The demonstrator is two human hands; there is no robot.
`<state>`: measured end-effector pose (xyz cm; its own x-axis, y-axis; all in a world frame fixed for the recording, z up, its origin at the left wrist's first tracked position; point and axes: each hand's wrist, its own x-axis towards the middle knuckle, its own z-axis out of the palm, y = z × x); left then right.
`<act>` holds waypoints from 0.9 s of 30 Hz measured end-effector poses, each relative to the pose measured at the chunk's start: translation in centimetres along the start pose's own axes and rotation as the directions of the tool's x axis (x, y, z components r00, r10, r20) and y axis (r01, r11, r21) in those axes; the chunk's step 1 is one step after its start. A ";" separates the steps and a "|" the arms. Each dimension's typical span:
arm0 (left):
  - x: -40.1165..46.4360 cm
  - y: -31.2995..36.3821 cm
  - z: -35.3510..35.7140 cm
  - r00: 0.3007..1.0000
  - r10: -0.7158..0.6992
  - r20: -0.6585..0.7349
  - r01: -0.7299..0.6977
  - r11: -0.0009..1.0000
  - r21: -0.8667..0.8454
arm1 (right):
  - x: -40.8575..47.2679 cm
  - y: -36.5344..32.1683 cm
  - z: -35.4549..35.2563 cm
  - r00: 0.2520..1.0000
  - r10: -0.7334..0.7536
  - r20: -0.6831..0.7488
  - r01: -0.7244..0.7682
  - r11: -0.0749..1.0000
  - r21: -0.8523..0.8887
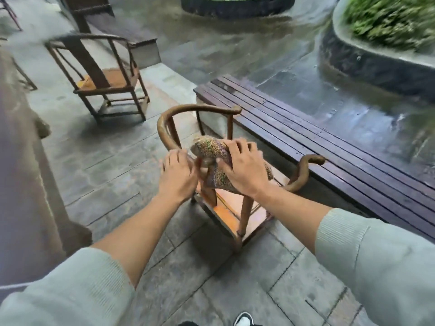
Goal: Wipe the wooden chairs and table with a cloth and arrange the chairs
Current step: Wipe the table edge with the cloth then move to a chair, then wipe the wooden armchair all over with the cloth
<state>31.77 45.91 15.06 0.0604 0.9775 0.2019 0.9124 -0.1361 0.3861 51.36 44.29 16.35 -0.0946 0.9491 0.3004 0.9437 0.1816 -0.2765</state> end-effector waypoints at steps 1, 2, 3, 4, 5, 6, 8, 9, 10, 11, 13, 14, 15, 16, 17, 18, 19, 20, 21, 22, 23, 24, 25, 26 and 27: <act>1.0 2.0 0.6 0.998 0.056 0.013 -0.056 0.998 -0.004 | -0.4 2.0 -0.1 0.999 0.044 0.003 -0.044 0.999 0.012; 1.6 3.4 1.1 0.994 0.112 0.017 -0.112 0.994 -0.004 | -1.0 3.4 -0.1 0.996 0.087 0.012 -0.087 0.996 0.034; 2.2 5.0 1.5 0.985 0.170 0.027 -0.169 0.985 -0.020 | -1.5 4.8 0.0 0.989 0.143 0.021 -0.144 0.988 0.056; 3.0 6.8 2.6 0.970 0.243 0.024 -0.242 0.969 -0.039 | -2.2 6.6 0.4 0.975 0.218 0.039 -0.220 0.972 0.076; 3.2 7.8 3.2 0.957 0.289 0.022 -0.287 0.956 -0.059 | -2.9 7.6 1.0 0.963 0.262 0.070 -0.267 0.961 0.077; 3.3 8.3 3.8 0.944 0.331 0.017 -0.329 0.942 -0.064 | -3.6 8.1 1.8 0.951 0.288 0.111 -0.295 0.954 0.058; 4.4 9.8 5.5 0.918 0.396 0.038 -0.391 0.916 -0.088 | -4.9 10.1 3.8 0.905 0.382 0.189 -0.391 0.920 0.012; 5.0 10.5 6.3 0.910 0.411 0.056 -0.404 0.909 -0.103 | -5.4 10.9 4.8 0.868 0.446 0.220 -0.462 0.886 0.026; 5.7 11.1 7.2 0.905 0.420 0.067 -0.411 0.904 -0.118 | -5.8 11.5 5.7 0.824 0.514 0.239 -0.539 0.841 0.050; 6.4 11.8 8.2 0.902 0.424 0.083 -0.411 0.901 -0.140 | -6.0 12.3 6.4 0.773 0.581 0.254 -0.615 0.785 0.074; 7.6 13.1 10.2 0.897 0.420 0.135 -0.392 0.899 -0.194 | -5.5 13.7 7.5 0.677 0.686 0.265 -0.725 0.683 0.084; 8.1 13.5 11.0 0.894 0.414 0.171 -0.374 0.900 -0.222 | -5.1 14.2 7.7 0.627 0.733 0.263 -0.771 0.632 0.075; 8.8 13.8 12.0 0.887 0.409 0.214 -0.358 0.902 -0.241 | -4.4 14.9 8.0 0.566 0.782 0.262 -0.819 0.570 0.068; 9.2 14.0 12.7 0.878 0.408 0.250 -0.347 0.902 -0.256 | -3.9 15.4 8.1 0.504 0.822 0.263 -0.860 0.504 0.073; 9.6 14.0 13.4 0.866 0.410 0.287 -0.339 0.902 -0.266 | -3.5 15.9 8.2 0.435 0.863 0.258 -0.900 0.422 0.105; 10.6 14.1 14.2 0.852 0.420 0.313 -0.343 0.899 -0.271 | -2.7 16.8 8.4 0.367 0.898 0.242 -0.929 0.338 0.151; 11.1 14.1 14.7 0.841 0.427 0.332 -0.350 0.898 -0.266 | -2.4 17.4 8.5 0.321 0.919 0.228 -0.939 0.278 0.200; 11.7 14.3 15.3 0.833 0.430 0.348 -0.355 0.898 -0.258 | -2.1 18.1 8.6 0.289 0.934 0.213 -0.940 0.234 0.249; 12.2 14.3 15.7 0.827 0.426 0.366 -0.352 0.901 -0.254 | -1.9 18.7 8.6 0.268 0.941 0.207 -0.934 0.201 0.294; 12.8 14.3 16.5 0.816 0.427 0.388 -0.351 0.901 -0.253 | -1.7 19.3 8.9 0.241 0.949 0.205 -0.930 0.165 0.330; 13.5 14.6 17.3 0.805 0.430 0.409 -0.351 0.901 -0.255 | -1.6 20.1 9.0 0.220 0.955 0.200 -0.926 0.140 0.350; 14.0 15.0 18.1 0.794 0.430 0.429 -0.351 0.901 -0.253 | -1.6 20.9 9.1 0.210 0.958 0.197 -0.924 0.129 0.359; 14.2 15.2 18.4 0.786 0.427 0.447 -0.345 0.903 -0.255 | -1.6 21.3 9.2 0.203 0.959 0.200 -0.926 0.121 0.358; 14.6 15.9 19.2 0.775 0.434 0.460 -0.347 0.900 -0.264 | -1.6 22.3 9.3 0.196 0.960 0.200 -0.931 0.118 0.346; 15.0 16.5 19.9 0.765 0.438 0.472 -0.347 0.898 -0.270 | -1.5 23.3 9.5 0.196 0.960 0.199 -0.934 0.121 0.336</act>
<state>55.85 61.54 6.52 0.6368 0.7643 -0.1017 0.6893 -0.5052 0.5192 70.50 49.58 0.78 0.8246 0.4118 -0.3879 0.0965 -0.7780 -0.6208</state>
